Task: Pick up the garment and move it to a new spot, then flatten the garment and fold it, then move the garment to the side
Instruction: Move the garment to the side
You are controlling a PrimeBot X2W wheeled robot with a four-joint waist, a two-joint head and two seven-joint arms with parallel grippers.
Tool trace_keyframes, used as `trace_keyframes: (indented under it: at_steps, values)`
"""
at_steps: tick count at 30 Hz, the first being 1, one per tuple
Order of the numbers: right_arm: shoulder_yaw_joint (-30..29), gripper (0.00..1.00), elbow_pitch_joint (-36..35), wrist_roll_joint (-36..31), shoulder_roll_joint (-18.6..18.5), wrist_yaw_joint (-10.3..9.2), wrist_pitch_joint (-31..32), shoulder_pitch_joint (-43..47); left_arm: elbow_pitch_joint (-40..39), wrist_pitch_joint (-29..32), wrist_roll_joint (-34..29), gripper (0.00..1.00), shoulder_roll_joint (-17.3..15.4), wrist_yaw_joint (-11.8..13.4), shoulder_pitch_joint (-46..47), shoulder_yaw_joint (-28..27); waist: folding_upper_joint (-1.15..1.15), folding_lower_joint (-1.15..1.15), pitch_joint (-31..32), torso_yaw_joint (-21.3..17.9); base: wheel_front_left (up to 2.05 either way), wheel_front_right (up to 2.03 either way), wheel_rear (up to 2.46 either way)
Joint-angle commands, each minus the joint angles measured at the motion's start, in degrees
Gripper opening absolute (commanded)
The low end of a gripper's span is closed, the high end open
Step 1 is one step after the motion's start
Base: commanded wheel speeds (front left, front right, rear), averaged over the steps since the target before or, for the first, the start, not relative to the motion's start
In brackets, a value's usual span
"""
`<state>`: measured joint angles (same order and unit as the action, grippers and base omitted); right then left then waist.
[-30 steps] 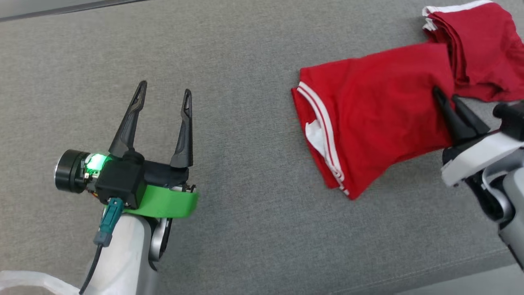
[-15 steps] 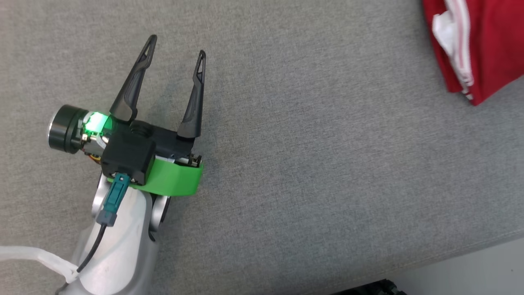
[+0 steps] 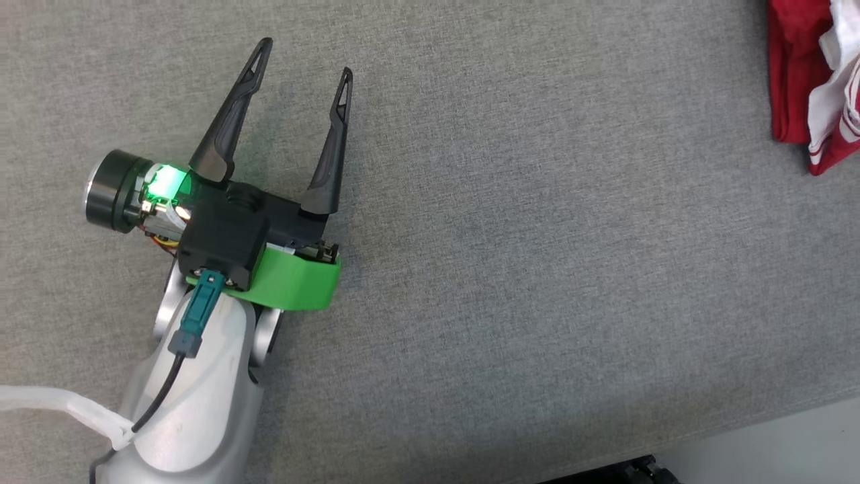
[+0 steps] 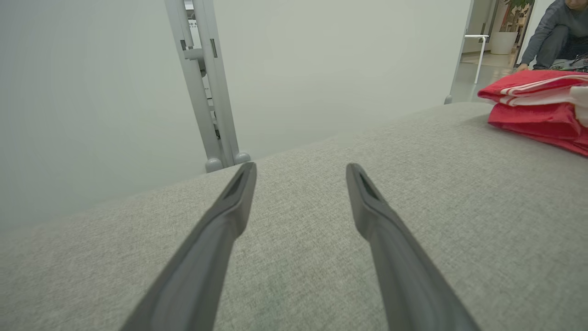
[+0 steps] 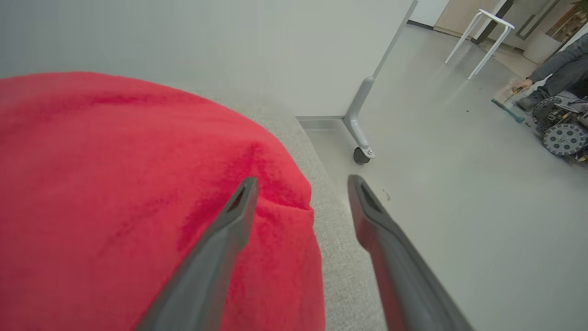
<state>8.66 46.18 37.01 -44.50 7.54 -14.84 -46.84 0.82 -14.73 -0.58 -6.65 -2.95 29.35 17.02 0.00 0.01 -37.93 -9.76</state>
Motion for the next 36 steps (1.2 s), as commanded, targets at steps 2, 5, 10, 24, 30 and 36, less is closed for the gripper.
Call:
trace_keyframes:
  at_steps: [2, 5, 10, 24, 30, 36]
  values:
    - [-3.8, 1.00, -2.8, -2.2, 1.5, -0.12, -0.3, 3.2, 0.8, -0.3, 0.6, 1.00, -0.6, 0.6, -1.2, -0.2, 0.00, -0.01, 3.0, -0.5, 0.00, 0.00, 0.00]
    - [-9.5, 1.00, -8.9, -5.9, 4.6, -0.11, -0.3, 8.1, 1.8, -0.4, 1.4, 1.00, -0.5, 1.1, -2.9, -0.6, 0.00, -0.01, 6.1, -1.1, 0.00, 0.00, 0.00]
    - [-14.7, 1.00, -21.2, -11.5, 12.2, -0.12, -0.3, 17.4, 2.8, -0.4, 2.7, 1.00, -0.8, 2.1, -6.7, -1.7, 0.00, -0.01, 10.9, -2.1, 0.00, 0.00, 0.00]
    - [-10.4, 1.00, -44.1, -19.7, 29.8, -0.10, -0.3, 37.3, 5.1, -0.4, 7.7, 1.00, 0.4, 4.9, -16.0, -4.7, 0.00, -0.01, 21.1, 3.2, 0.00, 0.00, 0.00]
    - [-10.1, 1.00, -47.3, -21.3, 34.0, -0.11, -0.3, 43.2, 6.0, -0.4, 9.0, 1.00, 1.3, 5.7, -19.2, -5.5, 0.00, -0.01, 25.0, 8.4, 0.00, 0.00, 0.00]
    - [-9.8, 1.00, -49.3, -22.3, 35.9, -0.11, 0.6, 48.1, 7.0, -0.5, 9.5, 1.00, 0.6, 5.7, -23.7, -7.4, 0.00, -0.01, 29.2, 10.9, 0.00, 0.00, 0.00]
